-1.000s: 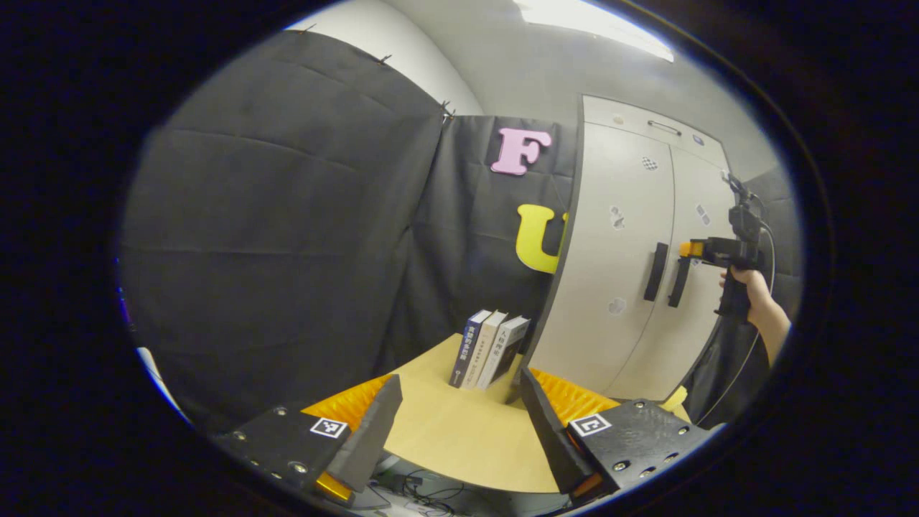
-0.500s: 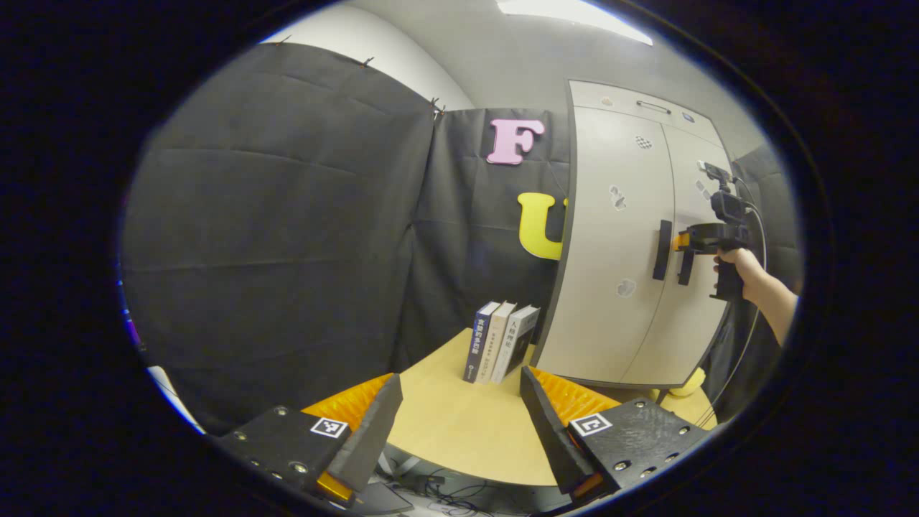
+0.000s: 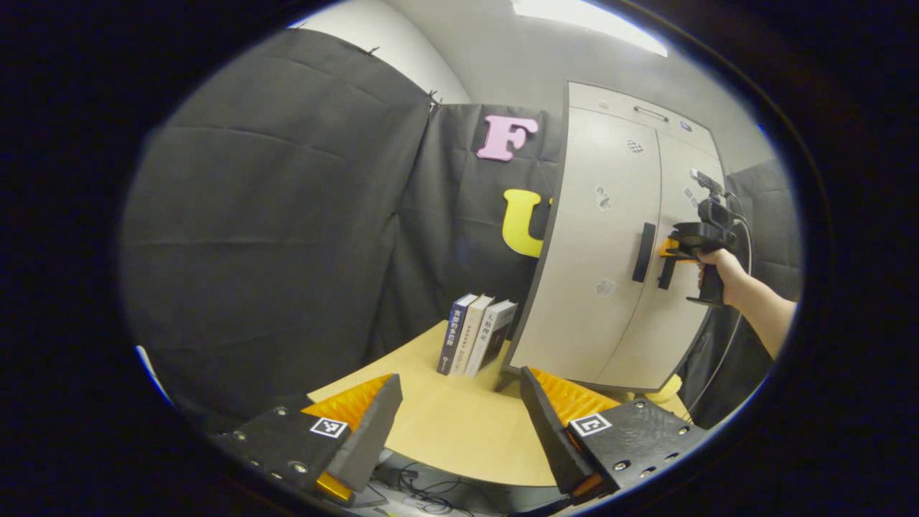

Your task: Open the right door of the double-door shoe cabinet with the right hand, and open the left door with the left hand.

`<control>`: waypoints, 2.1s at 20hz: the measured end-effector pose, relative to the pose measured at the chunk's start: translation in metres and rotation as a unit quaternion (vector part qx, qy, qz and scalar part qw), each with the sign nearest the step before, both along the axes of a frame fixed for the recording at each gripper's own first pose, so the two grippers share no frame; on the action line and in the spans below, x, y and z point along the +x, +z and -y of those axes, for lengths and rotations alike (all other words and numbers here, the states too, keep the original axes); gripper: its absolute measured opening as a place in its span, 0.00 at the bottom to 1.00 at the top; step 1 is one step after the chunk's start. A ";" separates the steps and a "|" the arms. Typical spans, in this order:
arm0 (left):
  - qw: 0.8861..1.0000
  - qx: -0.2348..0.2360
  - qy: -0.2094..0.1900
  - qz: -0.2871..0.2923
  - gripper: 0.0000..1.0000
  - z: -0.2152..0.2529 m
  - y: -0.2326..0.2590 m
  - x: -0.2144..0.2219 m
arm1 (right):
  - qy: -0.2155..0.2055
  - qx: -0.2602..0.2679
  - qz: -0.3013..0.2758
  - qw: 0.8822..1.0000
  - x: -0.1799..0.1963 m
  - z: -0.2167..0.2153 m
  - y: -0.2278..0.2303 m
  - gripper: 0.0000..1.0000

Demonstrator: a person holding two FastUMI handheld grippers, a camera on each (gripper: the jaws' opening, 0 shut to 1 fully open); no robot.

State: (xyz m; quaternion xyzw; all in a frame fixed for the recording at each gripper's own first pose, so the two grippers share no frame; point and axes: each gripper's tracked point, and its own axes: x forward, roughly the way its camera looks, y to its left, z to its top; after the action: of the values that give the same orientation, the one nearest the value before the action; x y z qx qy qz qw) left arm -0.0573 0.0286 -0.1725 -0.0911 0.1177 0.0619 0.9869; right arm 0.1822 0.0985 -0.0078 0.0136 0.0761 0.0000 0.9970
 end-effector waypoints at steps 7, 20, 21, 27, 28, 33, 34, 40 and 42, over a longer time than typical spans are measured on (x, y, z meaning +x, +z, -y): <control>0.999 -0.005 0.030 -0.019 0.95 -0.013 -0.011 -0.025 | 0.058 0.008 0.003 0.998 -0.005 -0.003 -0.002 0.10; 0.999 0.025 -0.009 -0.025 0.96 0.035 0.001 -0.048 | 0.109 0.011 0.010 0.994 -0.030 -0.002 0.004 0.10; 0.999 0.026 -0.014 -0.026 0.96 0.040 0.000 -0.050 | 0.114 0.014 0.010 0.993 -0.034 0.000 0.003 0.10; 0.998 0.033 -0.053 -0.022 0.96 0.069 0.009 -0.041 | 0.142 0.018 0.009 0.990 -0.057 0.010 0.002 0.10; 0.997 0.037 -0.061 -0.021 0.96 0.073 0.011 -0.038 | 0.144 0.018 0.009 0.989 -0.061 0.012 0.002 0.10; 0.995 0.043 -0.094 -0.005 0.96 0.100 0.022 -0.023 | 0.153 0.011 0.012 0.988 -0.077 0.027 0.005 0.10; 0.994 0.041 -0.100 -0.003 0.96 0.106 0.023 -0.021 | 0.152 0.011 0.010 0.988 -0.080 0.032 0.008 0.10; 0.990 0.033 -0.139 -0.004 0.96 0.133 0.017 -0.011 | 0.133 0.027 0.012 0.991 -0.108 0.066 0.006 0.06; 0.988 0.031 -0.150 -0.006 0.96 0.138 0.014 -0.007 | 0.128 0.025 0.011 0.991 -0.114 0.076 0.006 0.09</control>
State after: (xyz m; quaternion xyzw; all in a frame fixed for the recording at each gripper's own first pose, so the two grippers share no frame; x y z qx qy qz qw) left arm -0.0645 -0.1098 -0.1587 -0.0417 0.1337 -0.0831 0.9866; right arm 0.0682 0.0229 -0.0020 0.0286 0.0664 0.1295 0.9889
